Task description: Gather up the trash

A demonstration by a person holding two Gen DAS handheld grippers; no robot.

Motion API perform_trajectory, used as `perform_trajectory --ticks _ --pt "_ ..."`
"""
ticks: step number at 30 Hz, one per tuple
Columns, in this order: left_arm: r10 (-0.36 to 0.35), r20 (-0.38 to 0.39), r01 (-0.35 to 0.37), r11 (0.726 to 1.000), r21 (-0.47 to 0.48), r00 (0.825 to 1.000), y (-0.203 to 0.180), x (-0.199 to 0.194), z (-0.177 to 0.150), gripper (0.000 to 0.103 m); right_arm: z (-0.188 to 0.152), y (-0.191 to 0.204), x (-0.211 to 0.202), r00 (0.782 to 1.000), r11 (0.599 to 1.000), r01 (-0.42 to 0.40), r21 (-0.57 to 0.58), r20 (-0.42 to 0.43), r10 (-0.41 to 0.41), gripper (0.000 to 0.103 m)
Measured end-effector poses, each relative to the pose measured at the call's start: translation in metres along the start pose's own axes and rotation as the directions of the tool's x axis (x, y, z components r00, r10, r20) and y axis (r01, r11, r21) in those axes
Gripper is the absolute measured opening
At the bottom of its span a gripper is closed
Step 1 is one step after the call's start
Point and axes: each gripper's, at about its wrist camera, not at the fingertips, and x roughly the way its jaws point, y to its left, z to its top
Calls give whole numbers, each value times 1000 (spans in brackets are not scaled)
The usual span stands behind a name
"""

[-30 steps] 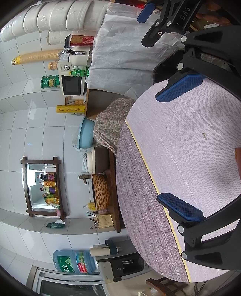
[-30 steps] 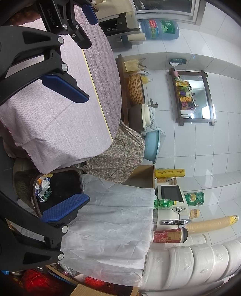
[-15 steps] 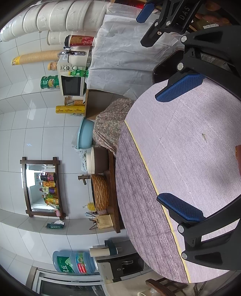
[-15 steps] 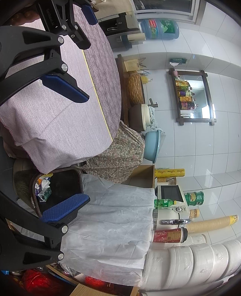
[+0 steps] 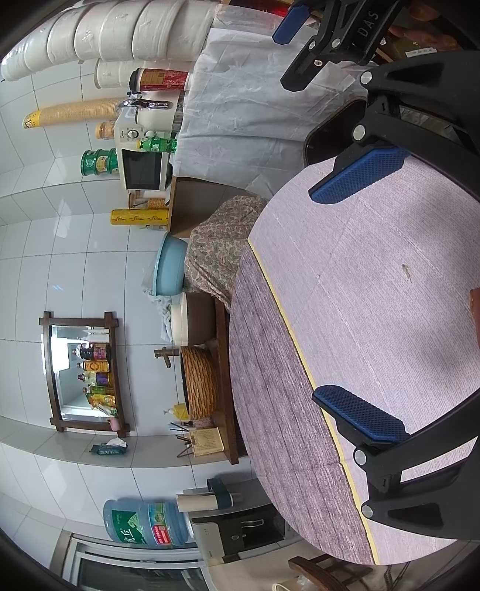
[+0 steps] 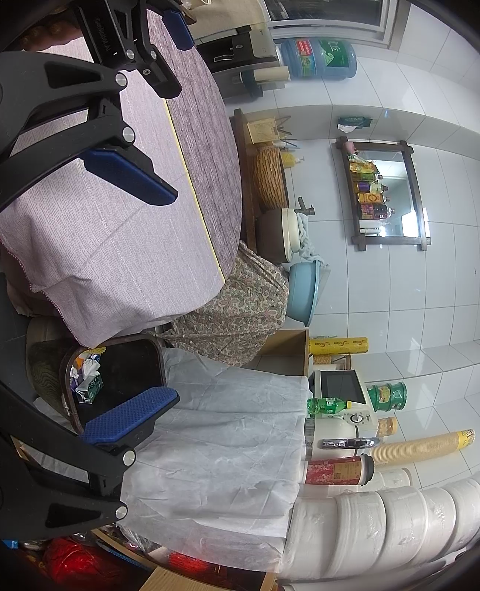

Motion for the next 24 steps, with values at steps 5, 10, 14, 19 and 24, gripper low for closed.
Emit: perform_trajectory --ticks 5,10,14,19,24 --pt "3 -1 -3 1000 -4 1000 1 0 -1 98 0 0 0 1000 1000 1 -2 0 -1 97" --pt "6 -7 -6 1000 -15 1000 1 1 -3 98 0 0 0 1000 1000 0 -1 0 0 97" --pt "6 -6 -6 1000 -16 1000 1 1 -3 98 0 0 0 1000 1000 2 -3 1 -2 97" --pt "6 -12 -7 1000 -20 1000 1 1 -2 98 0 0 0 1000 1000 0 -1 1 0 97" --pt "8 -13 -9 1000 -23 1000 0 1 -2 98 0 1 0 1000 1000 0 -2 1 0 97"
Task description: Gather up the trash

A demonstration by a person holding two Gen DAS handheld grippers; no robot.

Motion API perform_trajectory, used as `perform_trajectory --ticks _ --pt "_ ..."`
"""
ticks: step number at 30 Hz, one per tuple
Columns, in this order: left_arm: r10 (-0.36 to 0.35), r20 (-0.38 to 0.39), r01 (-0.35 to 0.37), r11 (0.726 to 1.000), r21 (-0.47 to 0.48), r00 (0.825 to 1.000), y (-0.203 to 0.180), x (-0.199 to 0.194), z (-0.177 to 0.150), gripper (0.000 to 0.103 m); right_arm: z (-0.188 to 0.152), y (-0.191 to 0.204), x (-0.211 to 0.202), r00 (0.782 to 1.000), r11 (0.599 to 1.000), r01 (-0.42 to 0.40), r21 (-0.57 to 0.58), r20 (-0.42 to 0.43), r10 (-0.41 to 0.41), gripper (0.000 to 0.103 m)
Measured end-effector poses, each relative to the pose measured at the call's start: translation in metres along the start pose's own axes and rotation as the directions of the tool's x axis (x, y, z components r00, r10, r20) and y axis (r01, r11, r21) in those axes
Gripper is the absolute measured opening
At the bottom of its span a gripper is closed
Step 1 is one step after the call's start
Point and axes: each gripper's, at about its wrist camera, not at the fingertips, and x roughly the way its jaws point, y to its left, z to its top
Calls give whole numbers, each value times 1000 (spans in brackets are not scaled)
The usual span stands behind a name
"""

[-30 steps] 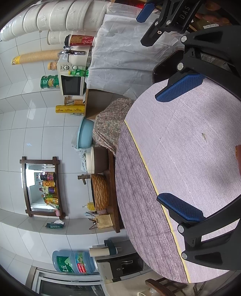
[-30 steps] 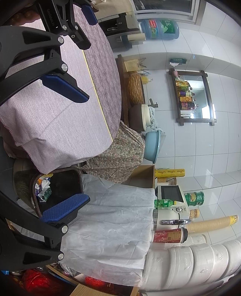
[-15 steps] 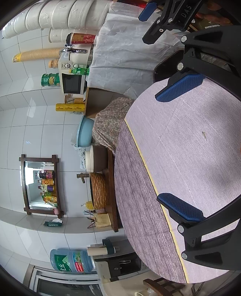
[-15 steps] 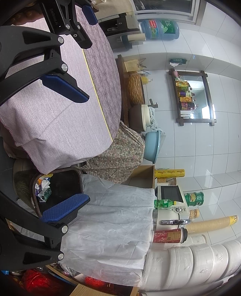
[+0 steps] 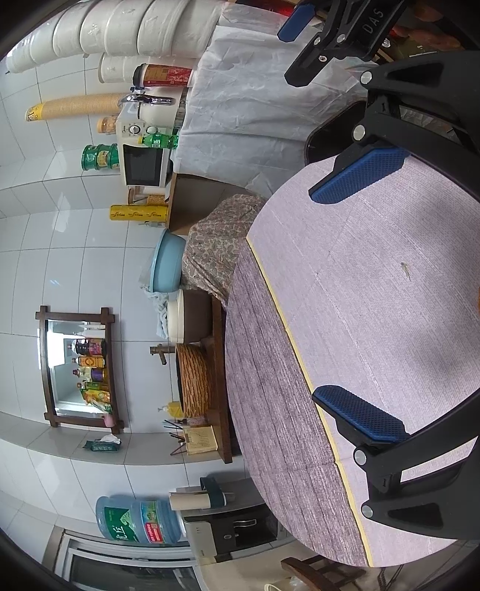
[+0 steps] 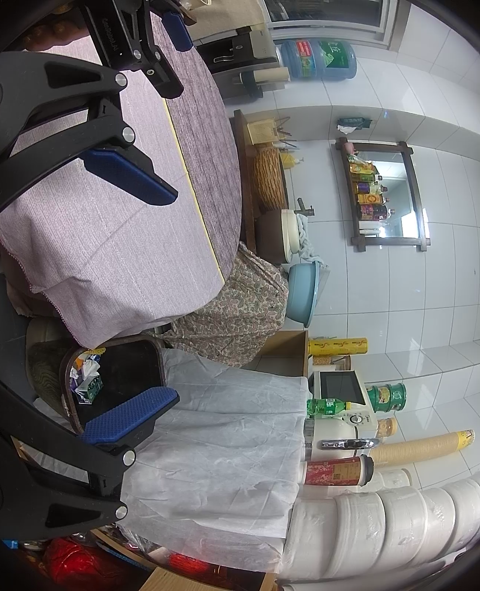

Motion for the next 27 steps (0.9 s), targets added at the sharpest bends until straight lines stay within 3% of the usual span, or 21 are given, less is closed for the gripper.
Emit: perform_trajectory --ticks 27 --pt "3 -6 -3 1000 -4 1000 -1 0 0 98 0 2 0 1000 1000 -8 -3 -3 8 97"
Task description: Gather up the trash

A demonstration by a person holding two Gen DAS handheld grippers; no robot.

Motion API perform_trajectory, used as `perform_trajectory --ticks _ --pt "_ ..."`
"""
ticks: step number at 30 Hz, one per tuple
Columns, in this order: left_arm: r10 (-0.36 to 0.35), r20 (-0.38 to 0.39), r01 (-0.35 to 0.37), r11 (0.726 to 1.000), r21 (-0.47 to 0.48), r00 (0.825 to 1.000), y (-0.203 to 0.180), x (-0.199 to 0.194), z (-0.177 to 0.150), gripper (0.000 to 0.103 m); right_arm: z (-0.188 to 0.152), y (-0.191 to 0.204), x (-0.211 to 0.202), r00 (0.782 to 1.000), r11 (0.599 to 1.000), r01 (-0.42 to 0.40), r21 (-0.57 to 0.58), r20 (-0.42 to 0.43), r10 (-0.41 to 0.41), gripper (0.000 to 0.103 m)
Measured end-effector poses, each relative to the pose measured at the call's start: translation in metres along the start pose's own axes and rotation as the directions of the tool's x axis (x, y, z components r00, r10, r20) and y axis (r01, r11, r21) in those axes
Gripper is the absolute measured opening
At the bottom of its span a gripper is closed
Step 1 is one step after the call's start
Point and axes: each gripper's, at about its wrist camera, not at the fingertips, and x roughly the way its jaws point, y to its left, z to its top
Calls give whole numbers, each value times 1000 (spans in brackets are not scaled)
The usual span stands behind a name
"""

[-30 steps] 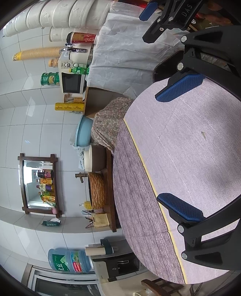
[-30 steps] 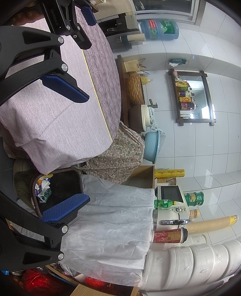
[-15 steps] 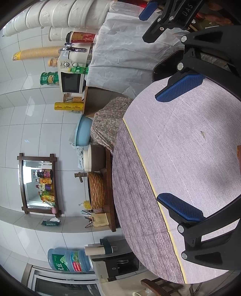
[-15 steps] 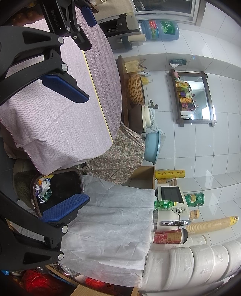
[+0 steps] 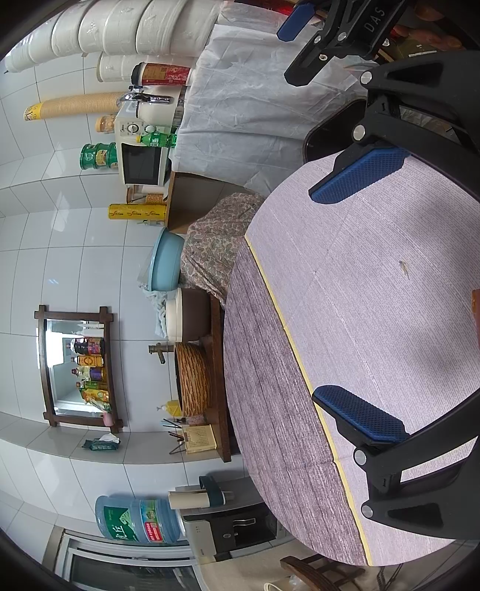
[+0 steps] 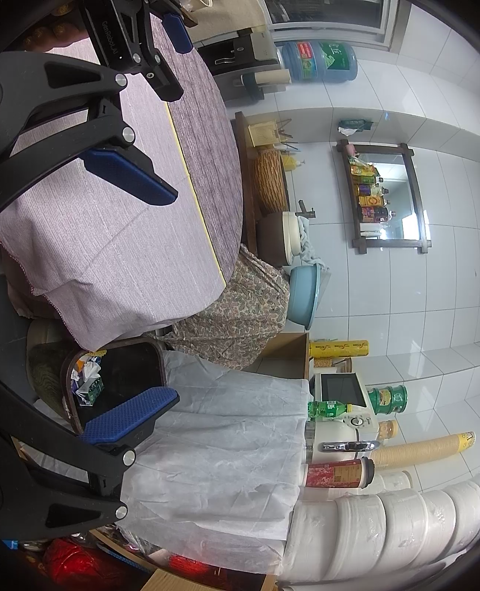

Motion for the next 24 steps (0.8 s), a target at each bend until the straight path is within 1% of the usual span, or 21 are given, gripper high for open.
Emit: perform_trajectory --ticks 24 --pt "-1 -1 1 1000 0 1000 -1 0 0 98 -1 1 0 1000 1000 -3 1 1 3 97"
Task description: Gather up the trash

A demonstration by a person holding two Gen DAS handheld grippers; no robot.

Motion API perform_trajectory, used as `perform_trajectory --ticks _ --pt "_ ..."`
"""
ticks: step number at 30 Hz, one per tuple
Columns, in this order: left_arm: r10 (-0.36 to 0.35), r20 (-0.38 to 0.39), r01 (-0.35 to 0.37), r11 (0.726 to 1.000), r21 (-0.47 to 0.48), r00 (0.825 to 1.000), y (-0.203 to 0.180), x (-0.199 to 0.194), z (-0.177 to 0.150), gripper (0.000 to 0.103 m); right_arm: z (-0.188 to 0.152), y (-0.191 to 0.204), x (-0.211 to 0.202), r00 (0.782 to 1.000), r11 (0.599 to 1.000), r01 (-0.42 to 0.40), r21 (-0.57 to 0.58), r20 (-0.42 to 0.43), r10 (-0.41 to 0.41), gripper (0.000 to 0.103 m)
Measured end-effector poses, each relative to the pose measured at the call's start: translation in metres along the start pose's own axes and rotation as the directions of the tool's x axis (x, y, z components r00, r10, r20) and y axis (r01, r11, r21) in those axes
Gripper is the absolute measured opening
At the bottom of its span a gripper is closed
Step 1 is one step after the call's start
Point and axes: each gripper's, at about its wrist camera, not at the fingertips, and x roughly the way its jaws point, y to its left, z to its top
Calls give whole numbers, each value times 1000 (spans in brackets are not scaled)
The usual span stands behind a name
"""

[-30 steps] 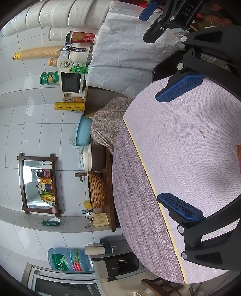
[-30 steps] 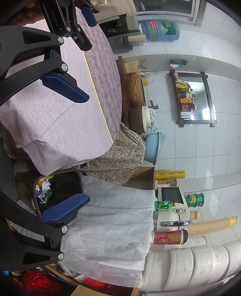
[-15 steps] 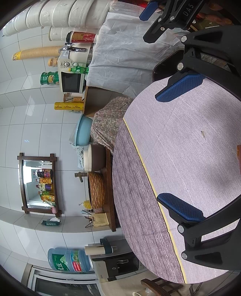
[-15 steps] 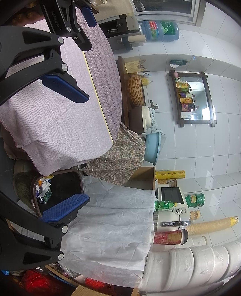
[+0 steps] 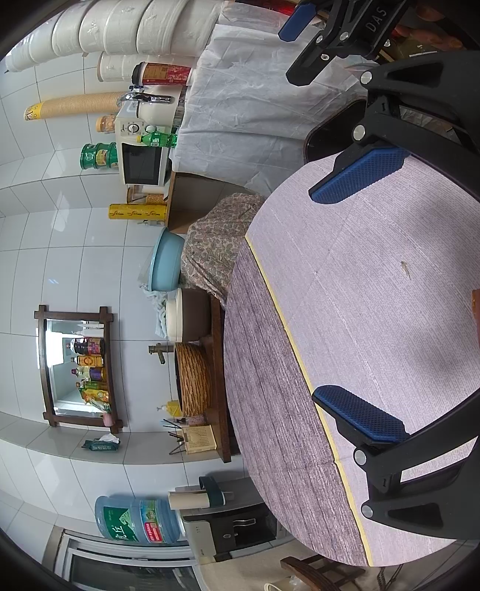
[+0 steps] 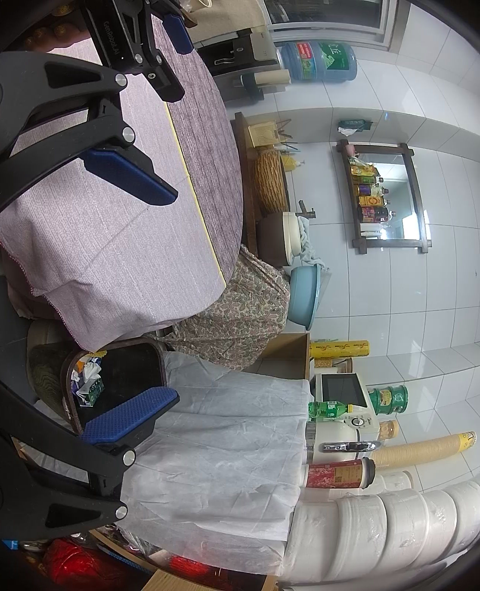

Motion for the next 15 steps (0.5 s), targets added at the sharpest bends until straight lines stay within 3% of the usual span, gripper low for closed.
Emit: perform_trajectory --ticks 15 --pt "0 0 0 1000 -1 1000 0 1 1 98 -1 1 0 1000 1000 -1 -2 -2 1 97"
